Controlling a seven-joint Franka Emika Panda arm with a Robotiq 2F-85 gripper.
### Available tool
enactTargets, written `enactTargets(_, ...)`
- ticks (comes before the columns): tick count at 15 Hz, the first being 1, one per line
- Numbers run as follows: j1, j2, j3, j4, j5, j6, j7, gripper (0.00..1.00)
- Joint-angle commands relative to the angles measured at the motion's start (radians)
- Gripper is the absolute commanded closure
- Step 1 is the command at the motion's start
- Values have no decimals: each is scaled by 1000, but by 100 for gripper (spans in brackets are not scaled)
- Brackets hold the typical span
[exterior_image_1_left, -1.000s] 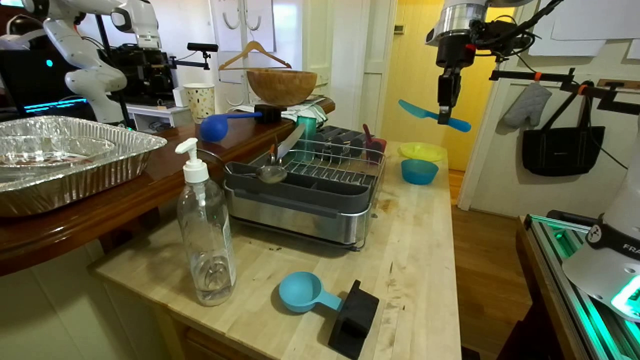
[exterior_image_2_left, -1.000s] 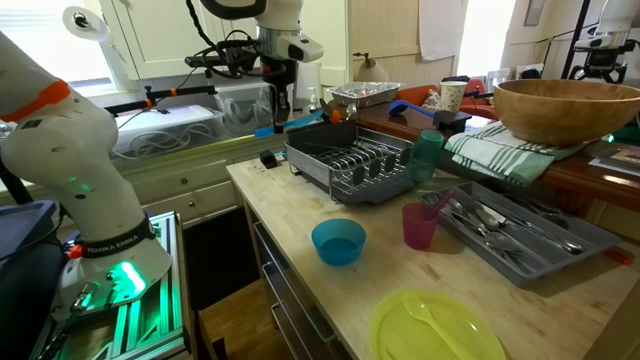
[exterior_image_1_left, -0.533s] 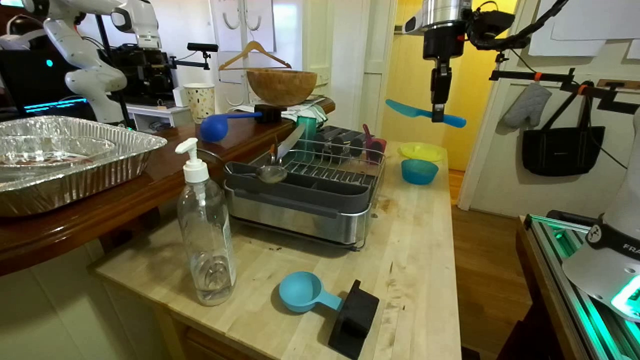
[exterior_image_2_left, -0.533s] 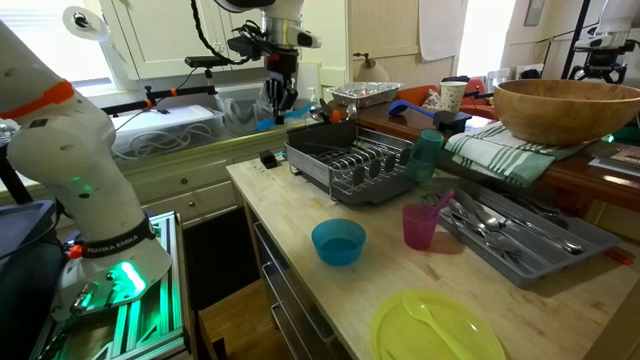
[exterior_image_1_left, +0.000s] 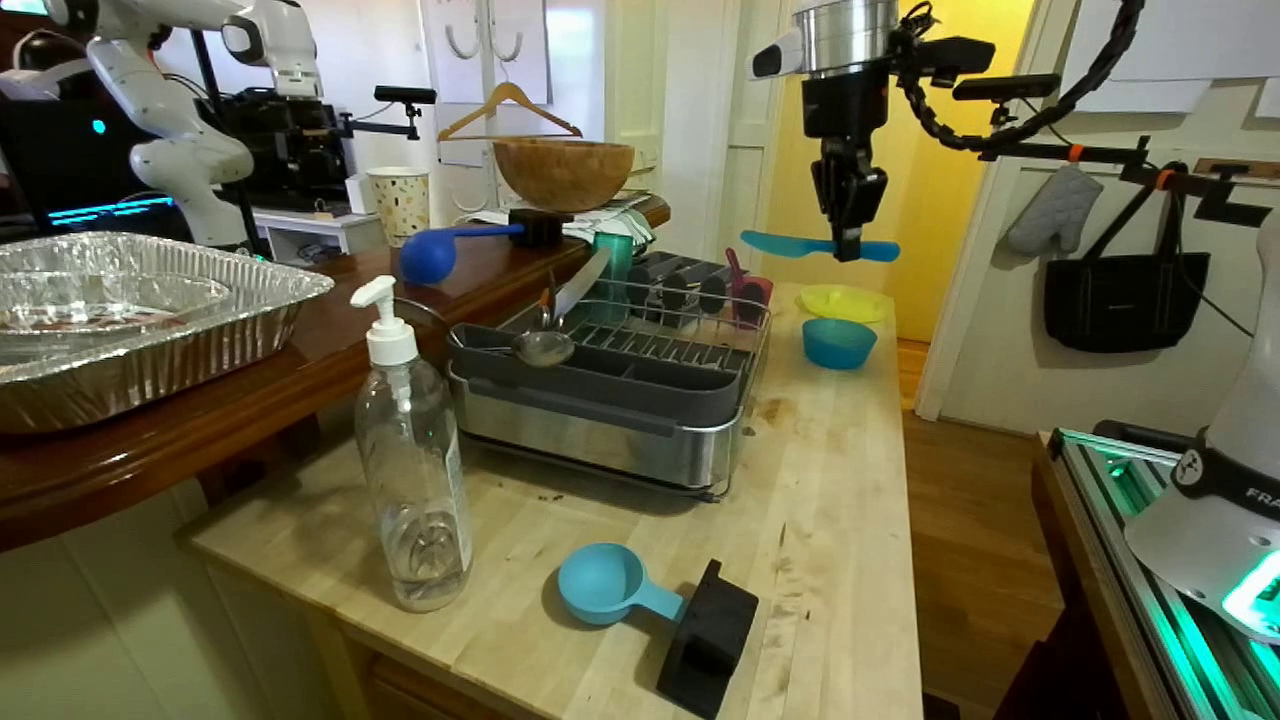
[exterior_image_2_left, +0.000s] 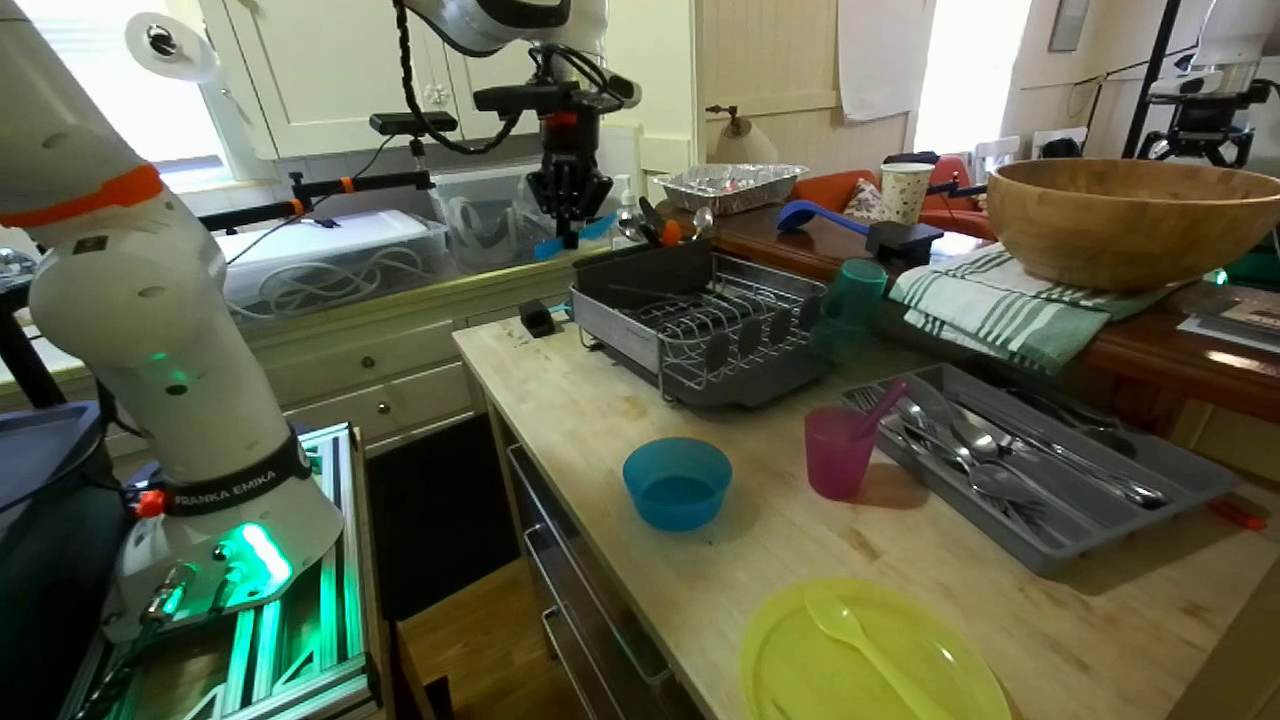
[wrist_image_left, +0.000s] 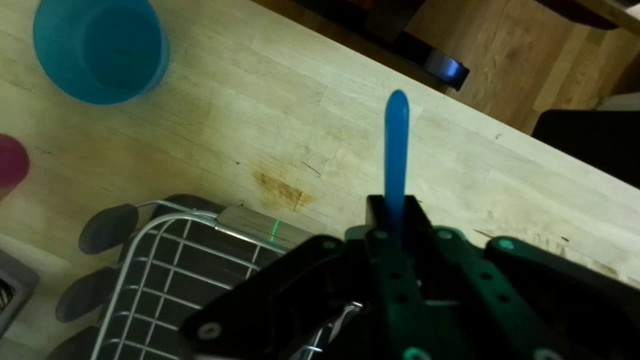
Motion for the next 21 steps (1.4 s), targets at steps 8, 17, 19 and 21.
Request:
enactTargets(8, 33, 37, 30, 34, -93, -28, -38, 90)
enactTargets(17, 95, 52, 98, 43, -253, -62, -178, 97)
enactTargets(19, 113, 59, 116, 43, -296, -69, -219, 97)
enactTargets(21, 127, 68, 131, 45, -350, -80, -257, 97)
